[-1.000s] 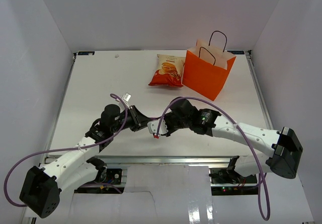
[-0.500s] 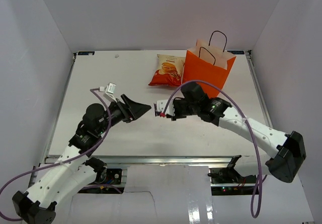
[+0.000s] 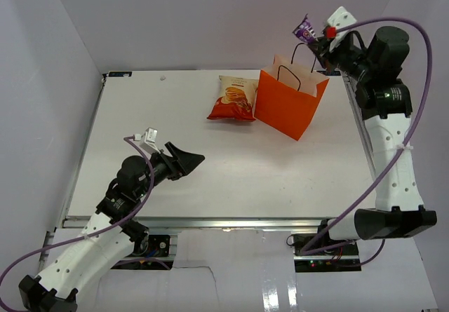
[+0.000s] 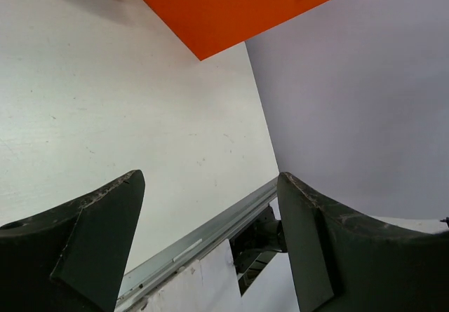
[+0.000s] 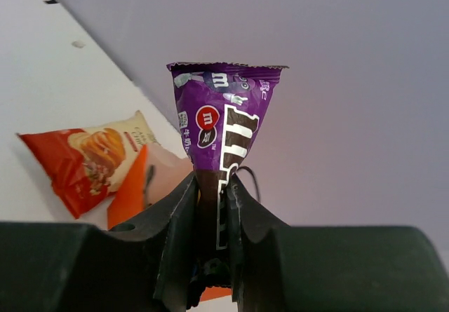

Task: Place the snacks into the paper bag

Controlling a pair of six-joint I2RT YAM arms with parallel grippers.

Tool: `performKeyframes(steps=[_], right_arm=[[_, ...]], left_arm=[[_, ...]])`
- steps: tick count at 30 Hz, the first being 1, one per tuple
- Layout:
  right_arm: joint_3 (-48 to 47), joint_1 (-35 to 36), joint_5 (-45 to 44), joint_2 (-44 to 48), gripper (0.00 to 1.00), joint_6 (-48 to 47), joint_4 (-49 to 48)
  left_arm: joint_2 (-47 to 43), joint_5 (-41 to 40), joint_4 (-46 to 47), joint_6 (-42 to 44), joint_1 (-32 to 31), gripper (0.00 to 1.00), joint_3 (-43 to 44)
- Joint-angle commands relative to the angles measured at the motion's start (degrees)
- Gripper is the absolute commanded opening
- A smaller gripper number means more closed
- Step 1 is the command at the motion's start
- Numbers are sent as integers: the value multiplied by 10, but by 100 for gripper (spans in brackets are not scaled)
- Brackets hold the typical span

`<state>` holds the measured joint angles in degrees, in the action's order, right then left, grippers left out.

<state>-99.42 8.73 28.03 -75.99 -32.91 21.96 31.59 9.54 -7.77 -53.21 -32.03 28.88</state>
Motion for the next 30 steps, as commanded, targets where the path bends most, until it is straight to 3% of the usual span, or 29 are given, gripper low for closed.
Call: performKeyframes(steps=[1,12,13,17,19,26,30], right_arm=[[-45,-62,57,-66,26,80,-8],[8,-80,79,-143,30,73,-4],[12,-80,77,-145,32,70,-4],[17,-81,73,-152,59,65,0],[16,-80,76,-145,66,70,0],[-2,-147,153,-102,73,161,36],[40,-186,243,-50,78,111,137]], left_arm=[[-9,9,17,-9,-2,86,-1],[-25,17,16,-20,-2,87,-31],[-24,18,17,-22,-2,87,-33],[-7,21,24,-21,-2,87,-34],[6,25,34,-15,-2,88,-30],[144,-9,40,39,-1,90,43],[295,-55,30,106,4,98,142]])
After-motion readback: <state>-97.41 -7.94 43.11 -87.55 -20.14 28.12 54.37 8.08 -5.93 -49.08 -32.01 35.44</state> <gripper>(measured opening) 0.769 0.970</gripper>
